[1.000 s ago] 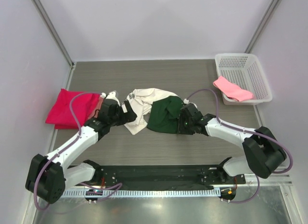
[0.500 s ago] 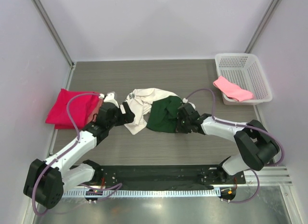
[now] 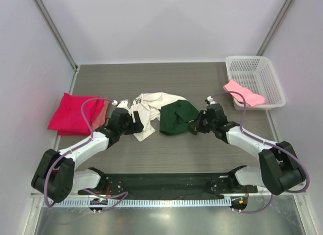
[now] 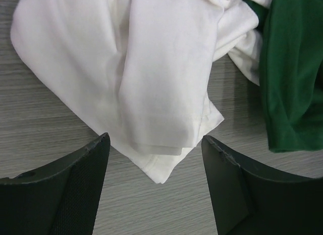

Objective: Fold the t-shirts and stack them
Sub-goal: Flatten the tshirt out

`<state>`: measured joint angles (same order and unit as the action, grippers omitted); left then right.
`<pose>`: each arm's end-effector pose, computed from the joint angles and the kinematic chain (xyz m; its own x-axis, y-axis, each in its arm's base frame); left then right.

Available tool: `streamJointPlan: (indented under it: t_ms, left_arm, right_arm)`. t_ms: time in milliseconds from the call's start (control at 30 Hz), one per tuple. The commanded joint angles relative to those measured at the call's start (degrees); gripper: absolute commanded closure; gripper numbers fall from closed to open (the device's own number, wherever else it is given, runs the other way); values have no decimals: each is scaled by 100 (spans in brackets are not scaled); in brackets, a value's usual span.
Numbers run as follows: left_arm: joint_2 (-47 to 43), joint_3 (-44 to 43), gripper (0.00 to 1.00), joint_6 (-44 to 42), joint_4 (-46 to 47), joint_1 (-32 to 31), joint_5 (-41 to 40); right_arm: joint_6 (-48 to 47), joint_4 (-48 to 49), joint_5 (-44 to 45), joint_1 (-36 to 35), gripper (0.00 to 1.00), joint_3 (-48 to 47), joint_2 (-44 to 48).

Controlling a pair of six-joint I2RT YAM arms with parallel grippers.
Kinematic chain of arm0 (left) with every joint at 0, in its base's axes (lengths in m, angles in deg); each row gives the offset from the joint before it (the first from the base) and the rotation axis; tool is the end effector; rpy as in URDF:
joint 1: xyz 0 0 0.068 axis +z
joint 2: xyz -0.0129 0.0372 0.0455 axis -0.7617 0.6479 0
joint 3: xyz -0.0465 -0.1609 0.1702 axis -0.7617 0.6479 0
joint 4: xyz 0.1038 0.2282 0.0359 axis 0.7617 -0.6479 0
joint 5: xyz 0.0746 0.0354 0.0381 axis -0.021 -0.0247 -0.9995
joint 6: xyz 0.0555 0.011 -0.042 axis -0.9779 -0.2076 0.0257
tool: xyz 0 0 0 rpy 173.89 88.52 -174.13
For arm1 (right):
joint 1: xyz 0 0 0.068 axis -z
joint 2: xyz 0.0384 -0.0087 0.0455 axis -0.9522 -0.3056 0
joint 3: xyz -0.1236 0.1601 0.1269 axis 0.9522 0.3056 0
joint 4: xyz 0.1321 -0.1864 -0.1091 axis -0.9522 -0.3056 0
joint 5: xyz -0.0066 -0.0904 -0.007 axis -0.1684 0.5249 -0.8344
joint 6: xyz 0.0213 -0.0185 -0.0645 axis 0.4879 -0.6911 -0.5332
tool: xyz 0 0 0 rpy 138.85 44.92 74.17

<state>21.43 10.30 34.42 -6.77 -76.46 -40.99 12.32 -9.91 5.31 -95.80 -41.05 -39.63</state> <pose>0.2373 -0.1162 0.1463 -0.7083 -0.2530 -0.6590 0.0283 0.9227 -0.3846 0.2457 0.1176 0.1415 -0.7931 0.2900 -0.5357 -0.0461 0.8483 0.5275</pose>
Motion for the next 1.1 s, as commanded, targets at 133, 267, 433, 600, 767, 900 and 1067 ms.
streamJointPlan:
  t_ms: [133,267,433,600,767,900,1067]
  left_arm:
    - [375,-417,27,-298,259,-277,-93]
    - [963,-699,40,-333,154,-312,-128]
    - [1098,-902,95,-368,-84,-312,-356]
    - [177,-621,100,-97,-337,-303,-847]
    - [-1511,-497,100,554,-987,-145,-1243]
    - [-2189,-769,100,880,-2015,660,-1455]
    - [-2200,-752,97,1126,-2114,1147,-1219]
  right_arm:
    - [-652,1032,66,57,99,762,1082]
    - [-661,1155,409,57,99,1149,1866]
    - [-652,1059,778,57,99,1369,2438]
    - [-626,910,1278,57,99,1484,2955]
    - [-459,418,2479,57,99,1580,3755]
    - [-222,-21,3308,65,99,1756,4634]
    - [-134,-364,3757,57,99,1827,5303]
